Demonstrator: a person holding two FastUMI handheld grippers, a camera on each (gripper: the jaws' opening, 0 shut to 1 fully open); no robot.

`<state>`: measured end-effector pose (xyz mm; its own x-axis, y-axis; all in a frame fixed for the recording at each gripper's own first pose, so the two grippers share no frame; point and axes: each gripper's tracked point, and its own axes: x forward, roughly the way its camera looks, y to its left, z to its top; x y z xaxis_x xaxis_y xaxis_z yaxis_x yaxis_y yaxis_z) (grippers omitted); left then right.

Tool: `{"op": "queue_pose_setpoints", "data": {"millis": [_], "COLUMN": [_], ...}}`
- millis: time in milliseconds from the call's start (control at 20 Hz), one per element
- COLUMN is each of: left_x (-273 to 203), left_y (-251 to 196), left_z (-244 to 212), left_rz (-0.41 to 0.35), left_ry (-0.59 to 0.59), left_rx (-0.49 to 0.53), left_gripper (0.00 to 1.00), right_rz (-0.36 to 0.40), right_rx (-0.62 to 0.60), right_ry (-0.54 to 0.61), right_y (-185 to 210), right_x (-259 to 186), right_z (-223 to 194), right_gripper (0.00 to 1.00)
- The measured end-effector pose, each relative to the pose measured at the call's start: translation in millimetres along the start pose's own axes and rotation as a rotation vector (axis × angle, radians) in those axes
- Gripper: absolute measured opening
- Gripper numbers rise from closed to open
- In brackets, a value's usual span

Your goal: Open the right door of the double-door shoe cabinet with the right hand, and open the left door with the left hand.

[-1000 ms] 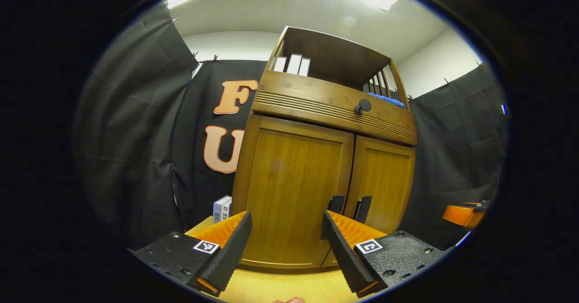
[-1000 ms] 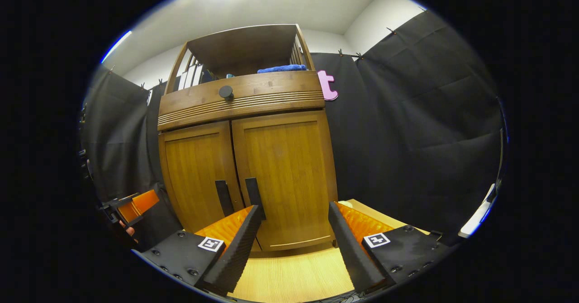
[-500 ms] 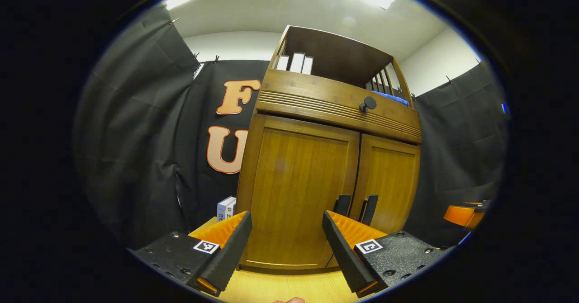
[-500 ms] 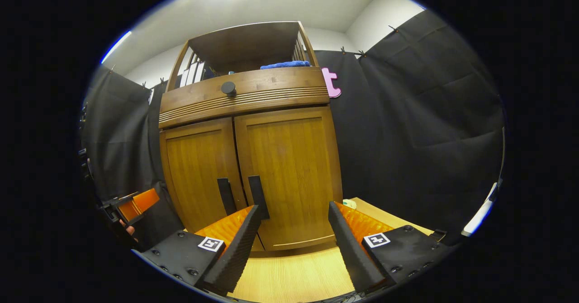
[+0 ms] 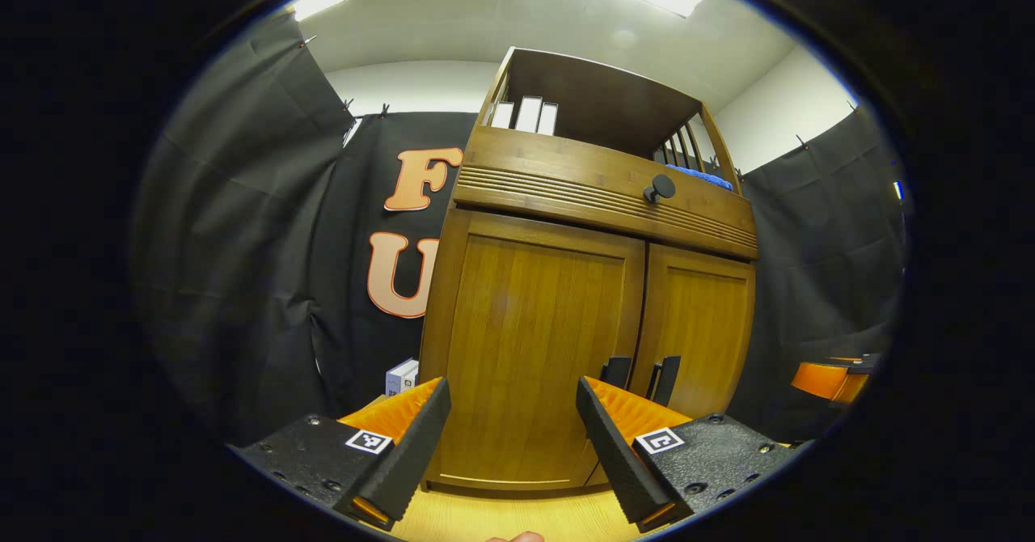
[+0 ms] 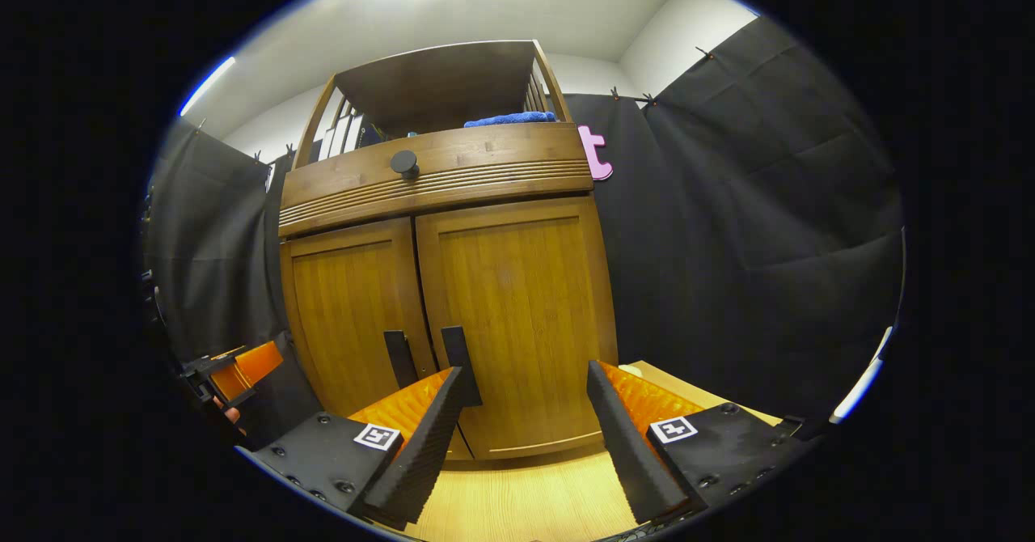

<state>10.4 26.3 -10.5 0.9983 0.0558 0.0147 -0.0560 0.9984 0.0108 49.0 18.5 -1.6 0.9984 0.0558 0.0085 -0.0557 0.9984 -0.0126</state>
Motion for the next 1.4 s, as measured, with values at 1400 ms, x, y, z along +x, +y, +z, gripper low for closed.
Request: {"op": "queue_pose_setpoints", "data": {"millis": [1400], "left_x": [-6.5], "left_y": [6.8], "left_z": [13.5], "left_rz": [0.045], "left_ry": [-0.054], "left_rx": [0.052], "left_gripper": [0.94], "right_rz": [0.122], "right_rx": [-0.099], "right_ry": [0.108], "right_y": [62.2], "right_x": [198.3], "right_z": [-83.4], "right_gripper": [0.90]}}
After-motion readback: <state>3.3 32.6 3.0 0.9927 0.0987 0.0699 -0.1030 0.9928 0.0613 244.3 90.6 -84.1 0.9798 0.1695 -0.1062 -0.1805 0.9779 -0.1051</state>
